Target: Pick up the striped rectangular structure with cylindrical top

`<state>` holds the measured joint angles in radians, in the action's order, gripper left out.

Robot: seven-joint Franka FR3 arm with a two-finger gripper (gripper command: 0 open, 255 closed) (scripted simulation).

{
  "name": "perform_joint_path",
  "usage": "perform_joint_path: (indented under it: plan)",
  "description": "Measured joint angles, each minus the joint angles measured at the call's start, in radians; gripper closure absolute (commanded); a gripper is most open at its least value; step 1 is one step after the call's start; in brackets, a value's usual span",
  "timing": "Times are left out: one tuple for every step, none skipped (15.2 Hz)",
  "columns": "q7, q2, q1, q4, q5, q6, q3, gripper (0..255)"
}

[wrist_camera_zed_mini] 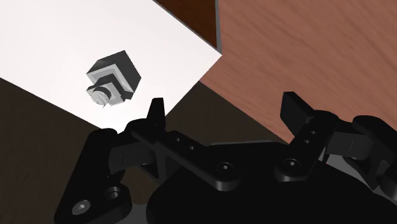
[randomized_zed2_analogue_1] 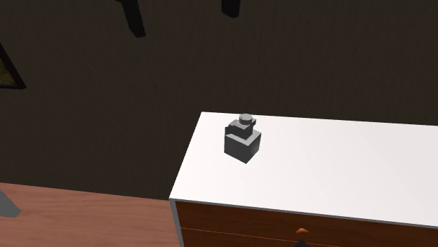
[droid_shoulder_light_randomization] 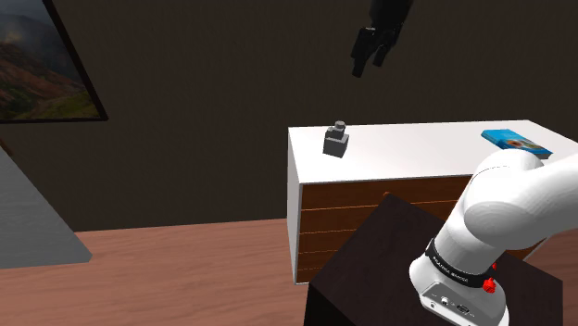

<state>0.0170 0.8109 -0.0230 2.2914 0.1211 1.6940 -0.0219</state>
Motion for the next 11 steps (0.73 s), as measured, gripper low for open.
perform_joint_path:
  plan:
    - [0.000, 0.000, 0.000, 0.000, 0.000, 0.000, 0.000, 0]
    - [-0.009, -0.009, 0.000, 0.002, 0.003, 0.008, -0.008, 0]
    - [-0.027, -0.020, 0.001, 0.008, 0.008, 0.020, -0.023, 0]
    - [-0.043, -0.038, 0.001, 0.008, 0.013, 0.032, -0.037, 0]
    - [-0.067, -0.065, 0.003, 0.007, 0.020, 0.052, -0.058, 0]
    - [-0.090, -0.087, 0.004, 0.015, 0.027, 0.075, -0.078, 0]
    - [-0.112, -0.116, 0.004, 0.013, 0.032, 0.096, -0.098, 0]
    - [-0.134, -0.142, 0.005, 0.011, 0.037, 0.113, -0.116, 0]
    - [-0.161, -0.167, 0.007, 0.005, 0.042, 0.127, -0.138, 0]
    - [-0.178, -0.191, 0.005, 0.005, 0.044, 0.145, -0.151, 0]
    - [-0.203, -0.229, 0.004, -0.003, 0.046, 0.168, -0.172, 0]
